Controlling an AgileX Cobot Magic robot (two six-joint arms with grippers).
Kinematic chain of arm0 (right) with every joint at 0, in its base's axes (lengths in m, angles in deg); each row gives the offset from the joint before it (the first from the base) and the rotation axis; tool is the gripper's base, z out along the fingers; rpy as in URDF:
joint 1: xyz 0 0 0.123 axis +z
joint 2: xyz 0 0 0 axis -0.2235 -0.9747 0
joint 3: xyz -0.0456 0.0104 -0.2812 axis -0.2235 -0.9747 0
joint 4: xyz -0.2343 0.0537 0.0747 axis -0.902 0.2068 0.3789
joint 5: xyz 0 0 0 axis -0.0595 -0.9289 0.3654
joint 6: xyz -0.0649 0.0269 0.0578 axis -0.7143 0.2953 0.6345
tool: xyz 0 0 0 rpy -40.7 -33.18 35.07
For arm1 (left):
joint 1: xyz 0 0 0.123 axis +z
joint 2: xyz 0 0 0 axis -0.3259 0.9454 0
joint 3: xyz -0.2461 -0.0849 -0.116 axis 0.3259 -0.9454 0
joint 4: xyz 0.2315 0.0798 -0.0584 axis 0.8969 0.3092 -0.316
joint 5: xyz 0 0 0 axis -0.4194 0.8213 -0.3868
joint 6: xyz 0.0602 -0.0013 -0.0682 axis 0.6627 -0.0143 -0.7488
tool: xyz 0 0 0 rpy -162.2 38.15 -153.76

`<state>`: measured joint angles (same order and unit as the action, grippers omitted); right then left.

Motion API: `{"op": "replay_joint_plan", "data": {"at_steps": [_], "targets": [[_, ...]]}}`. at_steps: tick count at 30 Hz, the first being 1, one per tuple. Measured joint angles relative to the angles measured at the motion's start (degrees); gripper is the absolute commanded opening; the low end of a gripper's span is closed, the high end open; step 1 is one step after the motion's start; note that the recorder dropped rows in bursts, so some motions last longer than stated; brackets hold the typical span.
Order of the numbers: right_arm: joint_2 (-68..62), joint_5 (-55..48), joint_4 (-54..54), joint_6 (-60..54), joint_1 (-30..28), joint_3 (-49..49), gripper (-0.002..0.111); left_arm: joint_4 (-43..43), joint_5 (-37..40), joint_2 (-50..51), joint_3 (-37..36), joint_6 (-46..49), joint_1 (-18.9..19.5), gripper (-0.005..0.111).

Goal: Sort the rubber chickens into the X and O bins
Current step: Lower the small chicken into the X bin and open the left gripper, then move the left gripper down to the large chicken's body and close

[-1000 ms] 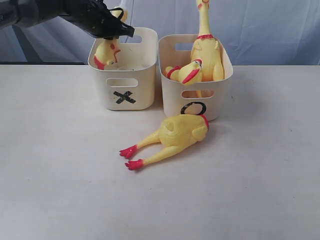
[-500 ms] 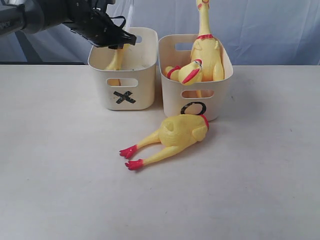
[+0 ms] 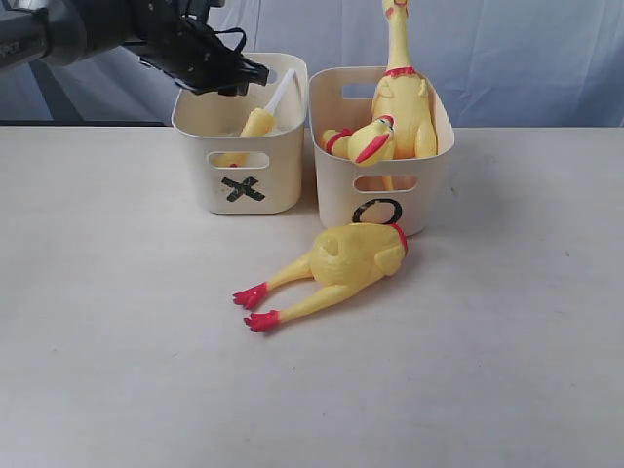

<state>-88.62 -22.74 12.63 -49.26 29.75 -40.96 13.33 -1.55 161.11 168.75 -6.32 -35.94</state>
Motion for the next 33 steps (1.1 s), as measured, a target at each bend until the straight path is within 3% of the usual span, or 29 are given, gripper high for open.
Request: {"op": "replay_joint_plan", "data": {"at_steps": [7, 13, 14, 23, 33], "targets": [[0.0, 0.0, 0.0, 0.0, 0.0, 0.0, 0.000, -2.0, 1.8, -3.2, 0.0, 0.0, 0.0, 0.038], [0.0, 0.0, 0.0, 0.0, 0.0, 0.0, 0.000, -1.4, 7.2, -6.9, 0.1, 1.6, 0.0, 0.002], [0.0, 0.0, 0.0, 0.0, 0.0, 0.0, 0.000, -1.4, 8.8, -7.6, 0.1, 2.5, 0.0, 0.000], [0.0, 0.0, 0.0, 0.0, 0.0, 0.0, 0.000, -0.3, 23.2, -12.6, 0.1, 8.2, -0.2, 0.000], [0.0, 0.0, 0.0, 0.0, 0.0, 0.0, 0.000, 0.0, 29.5, -19.9, -0.4, 8.7, -4.7, 0.000]]}}
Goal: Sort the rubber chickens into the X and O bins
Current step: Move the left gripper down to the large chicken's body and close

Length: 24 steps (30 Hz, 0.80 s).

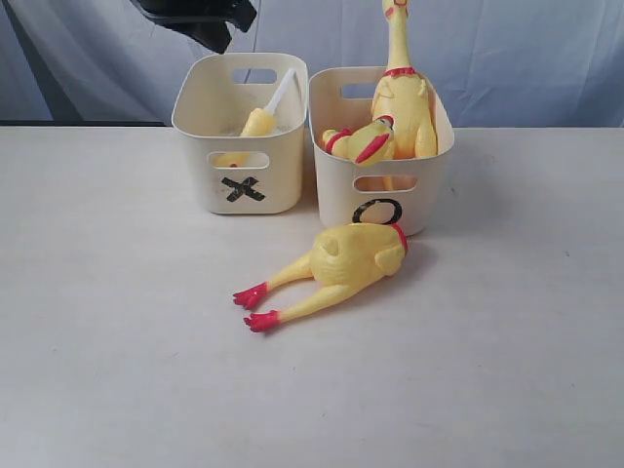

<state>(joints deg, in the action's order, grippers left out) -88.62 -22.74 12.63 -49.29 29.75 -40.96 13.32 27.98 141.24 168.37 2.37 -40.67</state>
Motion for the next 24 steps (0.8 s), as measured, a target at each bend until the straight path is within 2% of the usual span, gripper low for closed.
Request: {"op": "replay_joint_plan", "data": {"at_steps": [5, 13, 24], "targets": [[0.0, 0.0, 0.0, 0.0, 0.0, 0.0, 0.000, 1.0, 1.2, -3.6, -3.6, 0.0, -2.0, 0.000], [0.0, 0.0, 0.0, 0.0, 0.0, 0.0, 0.000, 2.0, 1.2, -10.0, -13.4, 0.1, -2.5, 0.000], [0.0, 0.0, 0.0, 0.0, 0.0, 0.0, 0.000, 2.0, -7.8, -21.2, -32.3, 1.3, -2.5, 0.000]]}}
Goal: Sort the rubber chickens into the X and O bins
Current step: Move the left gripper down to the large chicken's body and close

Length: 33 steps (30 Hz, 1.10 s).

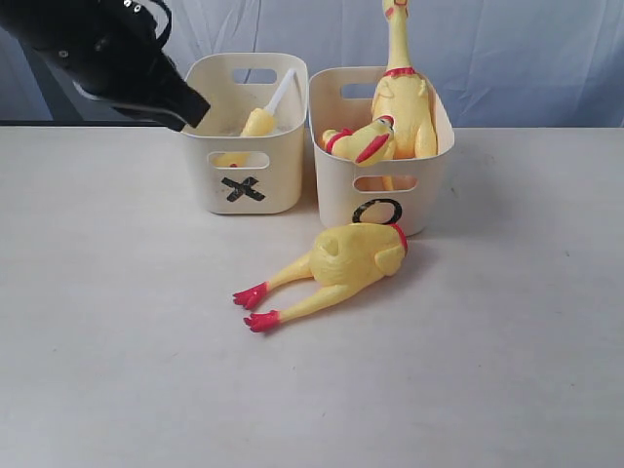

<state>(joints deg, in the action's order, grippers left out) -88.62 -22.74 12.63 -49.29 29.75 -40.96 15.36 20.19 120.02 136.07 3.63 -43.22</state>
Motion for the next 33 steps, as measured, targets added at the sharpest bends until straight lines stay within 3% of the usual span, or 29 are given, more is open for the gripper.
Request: {"op": "replay_joint_plan", "data": {"at_steps": [4, 13, 16, 18, 23, 33], "targets": [[0.0, 0.0, 0.0, 0.0, 0.0, 0.0, 0.000, -1.6, -3.5, -2.8, -6.7, 2.4, 0.0, 0.000], [0.0, 0.0, 0.0, 0.0, 0.0, 0.0, 0.000, -19.9, -14.1, -2.9, -21.1, 24.6, 0.0, 0.001], [0.0, 0.0, 0.0, 0.0, 0.0, 0.0, 0.000, -27.6, -15.7, -1.0, -21.7, 32.9, -1.7, 0.018], [0.0, 0.0, 0.0, 0.0, 0.0, 0.0, 0.000, -31.1, -18.7, 1.2, -21.7, 35.2, -3.7, 0.036], [0.0, 0.0, 0.0, 0.0, 0.0, 0.0, 0.000, -33.0, -24.4, 5.2, -21.7, 36.9, -7.2, 0.070], [0.0, 0.0, 0.0, 0.0, 0.0, 0.0, 0.000, -34.0, -33.7, 12.4, -22.0, 37.9, -10.6, 0.074]]}}
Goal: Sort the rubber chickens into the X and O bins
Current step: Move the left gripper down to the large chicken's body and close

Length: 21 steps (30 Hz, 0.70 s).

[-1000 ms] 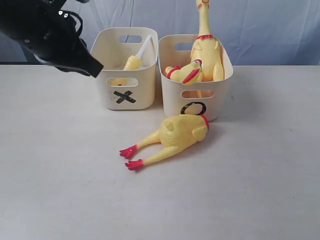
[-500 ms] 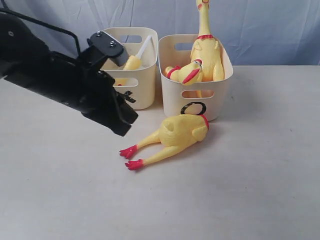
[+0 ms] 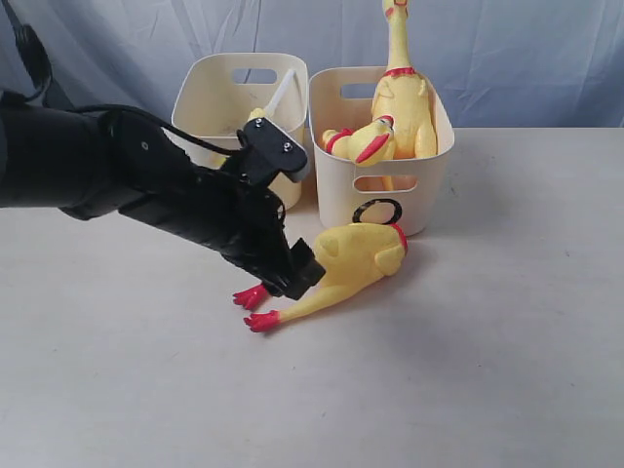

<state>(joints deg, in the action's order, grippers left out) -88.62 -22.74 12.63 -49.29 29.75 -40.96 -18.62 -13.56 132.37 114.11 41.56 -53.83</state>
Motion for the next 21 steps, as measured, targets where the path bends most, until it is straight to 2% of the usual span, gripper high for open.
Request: {"op": "replay_joint_plan", "data": {"at_steps": [5, 15, 21], "targets": [[0.0, 0.0, 0.0, 0.0, 0.0, 0.0, 0.000, -2.7, -3.6, 2.9, 0.0, 0.1, -0.1, 0.075], [0.0, 0.0, 0.0, -0.1, 0.0, 0.0, 0.000, -5.2, -8.5, 5.9, 0.0, 0.1, -0.1, 0.095], [0.0, 0.0, 0.0, -0.1, 0.0, 0.0, 0.000, -5.4, -8.9, 5.9, 0.0, 0.2, -0.1, 0.097]]}}
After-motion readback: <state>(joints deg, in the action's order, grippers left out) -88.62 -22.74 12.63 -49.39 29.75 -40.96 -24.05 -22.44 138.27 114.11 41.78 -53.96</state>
